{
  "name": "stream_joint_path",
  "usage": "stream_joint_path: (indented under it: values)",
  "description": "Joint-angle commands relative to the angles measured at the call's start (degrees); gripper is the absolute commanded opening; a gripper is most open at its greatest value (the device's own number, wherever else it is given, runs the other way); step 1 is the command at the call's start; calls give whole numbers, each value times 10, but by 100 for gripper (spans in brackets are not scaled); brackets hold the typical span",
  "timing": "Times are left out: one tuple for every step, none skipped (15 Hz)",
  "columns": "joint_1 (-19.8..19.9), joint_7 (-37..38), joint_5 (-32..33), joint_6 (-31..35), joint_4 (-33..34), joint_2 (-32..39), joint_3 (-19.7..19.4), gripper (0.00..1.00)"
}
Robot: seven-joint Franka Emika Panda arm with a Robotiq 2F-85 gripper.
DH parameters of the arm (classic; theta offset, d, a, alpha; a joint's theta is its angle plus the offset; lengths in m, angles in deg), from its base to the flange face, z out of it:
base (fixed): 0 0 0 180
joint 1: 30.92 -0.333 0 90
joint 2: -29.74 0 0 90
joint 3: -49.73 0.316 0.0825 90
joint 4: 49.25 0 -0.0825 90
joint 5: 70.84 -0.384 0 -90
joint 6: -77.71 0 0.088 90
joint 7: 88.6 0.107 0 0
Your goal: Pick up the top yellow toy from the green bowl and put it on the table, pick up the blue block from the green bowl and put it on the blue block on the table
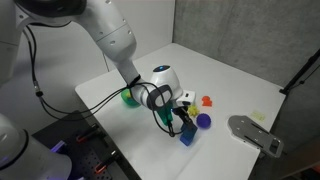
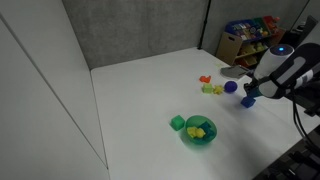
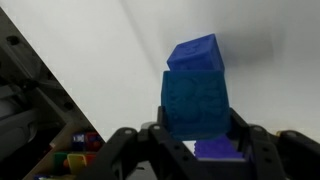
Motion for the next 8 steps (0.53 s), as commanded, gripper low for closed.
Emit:
stream_joint_path:
  values:
    - [-3,-11,-20,-6,16,12,-9,33]
    - [-1,-13,-22,-3,14,8,-7,83]
    - [0,-17,-23,-3,10,3,-5,84]
    - [3,-24,-22,-6,4,-8,0,91]
    - [5,-30,-20,-7,-2,-20,5,97]
    - [5,-38,-16,-11,-9,-34,9,100]
    - [2,-46,-13,-15,-15,-46,11,100]
    - [1,-53,-11,-22,-20,-59,15,100]
